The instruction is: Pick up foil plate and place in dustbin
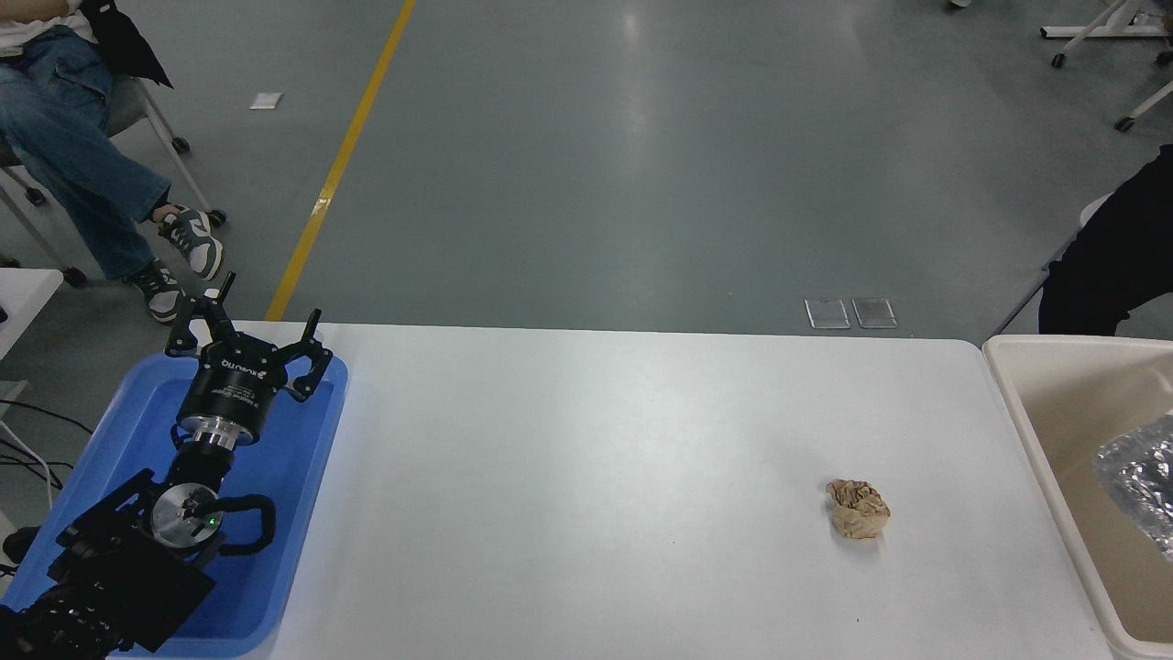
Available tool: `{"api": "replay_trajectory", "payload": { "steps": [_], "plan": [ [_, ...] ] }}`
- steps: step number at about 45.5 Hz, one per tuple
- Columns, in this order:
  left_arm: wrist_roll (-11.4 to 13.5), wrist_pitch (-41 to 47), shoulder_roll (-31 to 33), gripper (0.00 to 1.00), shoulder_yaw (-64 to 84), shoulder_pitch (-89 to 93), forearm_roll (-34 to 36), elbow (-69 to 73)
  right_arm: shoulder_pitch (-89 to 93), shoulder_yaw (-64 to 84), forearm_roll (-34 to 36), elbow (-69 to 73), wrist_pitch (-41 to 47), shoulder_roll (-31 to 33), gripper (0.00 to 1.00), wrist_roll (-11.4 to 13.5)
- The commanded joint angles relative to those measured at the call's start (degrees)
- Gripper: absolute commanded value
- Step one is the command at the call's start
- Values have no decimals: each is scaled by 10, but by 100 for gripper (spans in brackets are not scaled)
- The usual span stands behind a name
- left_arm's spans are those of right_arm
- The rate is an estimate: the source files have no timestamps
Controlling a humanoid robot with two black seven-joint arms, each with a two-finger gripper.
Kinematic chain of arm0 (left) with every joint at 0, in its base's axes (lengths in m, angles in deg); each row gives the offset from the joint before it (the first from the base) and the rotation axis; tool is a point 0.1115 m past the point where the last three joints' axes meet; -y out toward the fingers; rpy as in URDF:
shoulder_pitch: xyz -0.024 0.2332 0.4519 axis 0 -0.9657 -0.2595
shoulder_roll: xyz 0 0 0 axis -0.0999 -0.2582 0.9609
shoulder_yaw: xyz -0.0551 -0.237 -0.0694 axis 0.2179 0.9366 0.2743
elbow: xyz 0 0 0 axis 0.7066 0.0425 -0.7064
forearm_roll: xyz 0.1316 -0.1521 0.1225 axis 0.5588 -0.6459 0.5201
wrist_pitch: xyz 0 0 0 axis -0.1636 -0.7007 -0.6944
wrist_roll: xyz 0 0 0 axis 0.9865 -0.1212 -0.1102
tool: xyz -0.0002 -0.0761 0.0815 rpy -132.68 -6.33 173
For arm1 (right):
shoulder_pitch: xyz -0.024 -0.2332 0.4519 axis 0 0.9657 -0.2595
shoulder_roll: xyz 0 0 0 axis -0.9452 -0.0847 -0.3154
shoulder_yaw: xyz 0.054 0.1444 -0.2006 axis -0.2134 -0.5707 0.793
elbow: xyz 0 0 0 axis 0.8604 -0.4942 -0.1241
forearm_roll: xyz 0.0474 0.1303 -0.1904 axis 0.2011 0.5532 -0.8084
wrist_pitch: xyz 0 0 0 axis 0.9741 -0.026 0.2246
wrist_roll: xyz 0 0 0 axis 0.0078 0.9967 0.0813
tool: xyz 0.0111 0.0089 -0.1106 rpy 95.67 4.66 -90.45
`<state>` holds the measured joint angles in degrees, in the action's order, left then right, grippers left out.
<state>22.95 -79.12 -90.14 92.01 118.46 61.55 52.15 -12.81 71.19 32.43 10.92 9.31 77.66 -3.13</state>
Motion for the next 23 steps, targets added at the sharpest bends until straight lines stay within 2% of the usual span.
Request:
{"api": "replay_trajectory", "payload": {
  "steps": [1, 3, 7, 10, 14, 15, 23],
  "plan": [
    [0, 0, 0, 100, 0, 0, 0, -1, 15, -8, 0, -4, -6, -10, 0, 0],
    [0, 0, 0, 100, 0, 0, 0, 0, 15, -6, 0, -4, -6, -10, 3, 0],
    [1, 0, 0, 100, 0, 0, 0, -1, 15, -3, -2, -4, -6, -10, 33, -1],
    [0, 0, 0, 100, 0, 0, 0, 0, 14, -2, -3, -4, -7, -10, 53, -2],
    [0, 0, 0, 100, 0, 0, 0, -1, 8, -2, -8, -6, -8, -10, 93, -3],
    [0, 0, 0, 100, 0, 0, 0, 0, 8, -2, -8, -8, -8, -9, 99, -3],
    [0, 0, 0, 100, 0, 0, 0, 0, -16, -8, -6, -13, -7, -10, 100, -3]
  ]
}}
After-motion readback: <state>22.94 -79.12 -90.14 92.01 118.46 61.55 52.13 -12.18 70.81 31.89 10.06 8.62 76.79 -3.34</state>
